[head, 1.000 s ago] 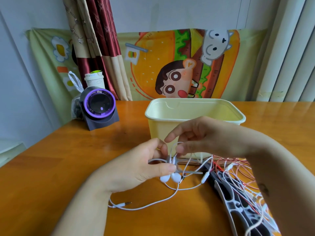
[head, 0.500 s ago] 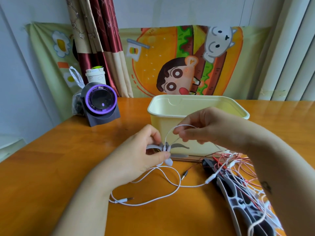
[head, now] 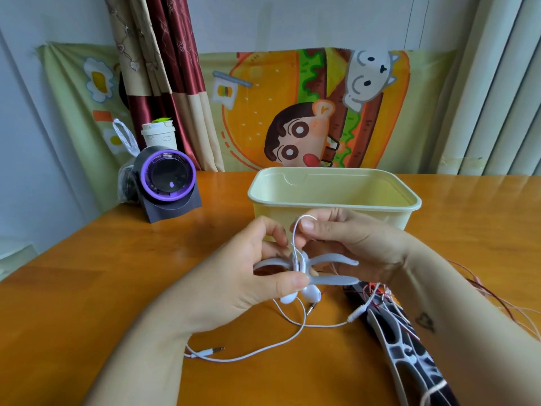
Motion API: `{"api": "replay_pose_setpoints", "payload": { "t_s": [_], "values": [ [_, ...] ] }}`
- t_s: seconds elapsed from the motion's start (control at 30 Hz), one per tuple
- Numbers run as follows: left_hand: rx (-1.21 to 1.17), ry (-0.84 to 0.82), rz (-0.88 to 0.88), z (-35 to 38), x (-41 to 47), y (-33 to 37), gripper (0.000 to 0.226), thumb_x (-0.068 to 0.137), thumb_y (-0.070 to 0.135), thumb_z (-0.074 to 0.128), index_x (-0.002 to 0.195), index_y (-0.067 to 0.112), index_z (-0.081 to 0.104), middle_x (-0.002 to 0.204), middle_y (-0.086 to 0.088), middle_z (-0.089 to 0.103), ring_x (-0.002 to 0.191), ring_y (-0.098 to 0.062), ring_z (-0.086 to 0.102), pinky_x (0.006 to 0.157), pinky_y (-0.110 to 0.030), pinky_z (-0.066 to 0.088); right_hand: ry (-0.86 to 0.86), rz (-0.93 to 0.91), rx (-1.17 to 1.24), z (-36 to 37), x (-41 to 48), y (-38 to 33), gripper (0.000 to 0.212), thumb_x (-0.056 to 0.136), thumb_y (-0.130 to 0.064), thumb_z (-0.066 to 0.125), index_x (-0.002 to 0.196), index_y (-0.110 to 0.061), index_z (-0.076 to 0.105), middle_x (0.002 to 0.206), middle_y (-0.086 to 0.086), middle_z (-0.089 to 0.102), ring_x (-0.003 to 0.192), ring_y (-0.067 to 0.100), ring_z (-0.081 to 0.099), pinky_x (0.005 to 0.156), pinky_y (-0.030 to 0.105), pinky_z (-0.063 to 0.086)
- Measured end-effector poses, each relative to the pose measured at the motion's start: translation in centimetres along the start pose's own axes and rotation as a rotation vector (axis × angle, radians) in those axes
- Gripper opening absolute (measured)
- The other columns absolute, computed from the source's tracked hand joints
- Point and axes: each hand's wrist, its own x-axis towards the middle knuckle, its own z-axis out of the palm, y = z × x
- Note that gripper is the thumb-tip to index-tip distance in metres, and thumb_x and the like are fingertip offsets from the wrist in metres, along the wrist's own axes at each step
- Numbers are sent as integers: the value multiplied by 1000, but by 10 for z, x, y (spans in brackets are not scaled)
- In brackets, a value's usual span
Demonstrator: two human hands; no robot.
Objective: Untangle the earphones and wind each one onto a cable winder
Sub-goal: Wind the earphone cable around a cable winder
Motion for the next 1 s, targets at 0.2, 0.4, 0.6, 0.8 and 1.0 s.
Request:
{"api": "replay_pose_setpoints", "payload": {
  "t_s": [0.2, 0.4, 0.6, 0.8, 1.0],
  "values": [
    [-97, 68, 35, -2, -2, 6, 50, 59, 37, 75, 94, 21, 43, 83, 5, 72, 76, -2, 63, 66, -14, 47, 35, 13, 352, 3, 4, 7, 20, 72, -26, 74, 66, -8, 68, 67, 6, 58, 59, 12, 56, 54, 18, 49],
    [-133, 182, 52, -6, -1, 7, 55, 58, 39, 75, 99, 20, 43, 97, -3, 76, 93, -16, 70, 77, -20, 52, 144, 76, 175, 2, 16, 18, 37, 53, -16, 79, 85, -5, 63, 76, 12, 49, 63, 14, 34, 60, 23, 29],
    [-155, 197, 102, -4, 1, 6, 46, 61, 39, 74, 105, 29, 63, 100, 0, 75, 96, -13, 70, 77, -16, 51, 260, -46, 49, 14, 21, 19, 53, 55, -24, 66, 90, 14, 55, 98, 13, 41, 87, 26, 31, 69, 34, 26],
    [-161, 71, 151, 5, 2, 8, 26, 68, 31, 71, 94, 36, 72, 101, 8, 74, 100, -6, 67, 82, -15, 49, 306, -266, 54, 21, 19, 17, 13, 76, -21, 72, 63, -16, 69, 69, 12, 62, 70, 27, 58, 68, 32, 49],
    [-123, 18, 135, 10, 2, 9, 22, 69, 31, 70, 90, 38, 67, 88, 8, 72, 87, -4, 67, 76, -13, 47, 457, -269, -24, 29, 23, 15, 14, 62, -31, 67, 58, -18, 66, 55, 1, 62, 52, 10, 60, 55, 21, 51]
  ]
}}
